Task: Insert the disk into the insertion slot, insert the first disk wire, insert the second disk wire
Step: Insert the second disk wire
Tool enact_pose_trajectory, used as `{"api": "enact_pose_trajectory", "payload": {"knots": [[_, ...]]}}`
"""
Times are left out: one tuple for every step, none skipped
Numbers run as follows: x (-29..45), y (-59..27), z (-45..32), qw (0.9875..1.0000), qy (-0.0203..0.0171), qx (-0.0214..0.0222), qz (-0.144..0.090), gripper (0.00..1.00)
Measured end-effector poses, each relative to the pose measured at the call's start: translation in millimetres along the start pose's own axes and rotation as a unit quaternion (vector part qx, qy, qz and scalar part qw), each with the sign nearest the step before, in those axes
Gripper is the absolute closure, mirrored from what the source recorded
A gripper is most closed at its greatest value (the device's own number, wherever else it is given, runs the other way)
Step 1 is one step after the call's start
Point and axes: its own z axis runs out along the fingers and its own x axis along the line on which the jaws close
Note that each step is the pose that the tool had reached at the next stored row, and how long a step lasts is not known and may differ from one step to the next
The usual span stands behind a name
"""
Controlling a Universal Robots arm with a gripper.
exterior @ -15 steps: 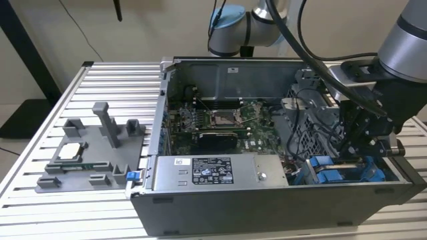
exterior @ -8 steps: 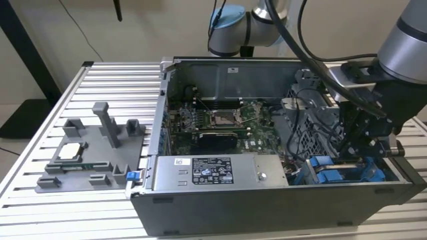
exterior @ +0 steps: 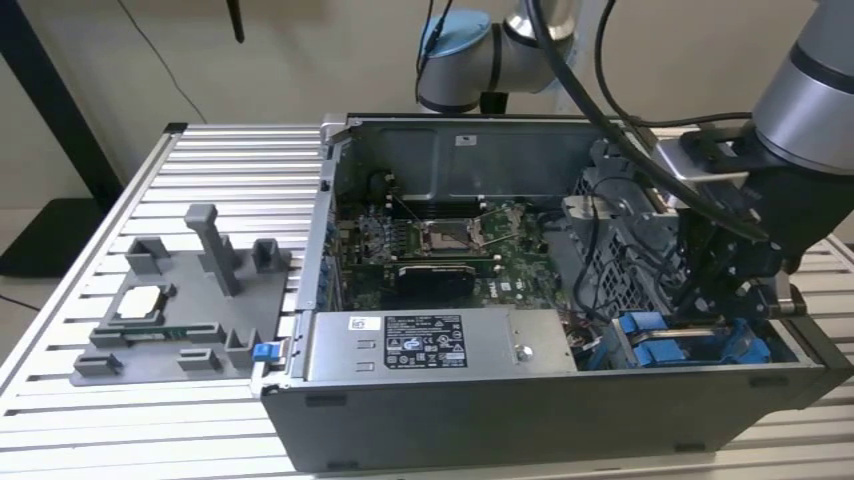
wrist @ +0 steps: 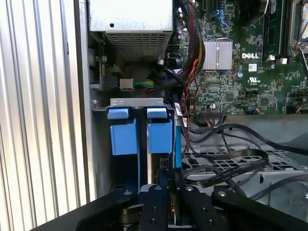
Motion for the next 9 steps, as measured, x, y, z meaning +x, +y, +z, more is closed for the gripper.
{"api": "enact_pose_trajectory", "payload": {"knots": [[0.0,0.0,0.6,1.0,0.0003,0.0,0.0,1.0],[0.0,0.0,0.9,1.0,0.0005,0.0,0.0,1.0],[0.0,0.1,1.0,1.0,0.0005,0.0,0.0,1.0],[0.0,0.0,1.1,1.0,0.0004,0.0,0.0,1.0],[0.0,0.0,0.7,1.0,-0.0003,0.0001,0.0,1.0],[-0.1,-0.1,-1.7,1.0,-0.0003,0.0,0.0,0.0],[-0.3,-0.3,-5.3,1.0,-0.0002,0.0,0.0,0.0],[-0.6,-0.5,-9.8,1.0,0.0002,0.0,0.0,0.0],[-0.8,-0.7,-13.6,1.0,0.0,0.0,0.0,0.0]]}}
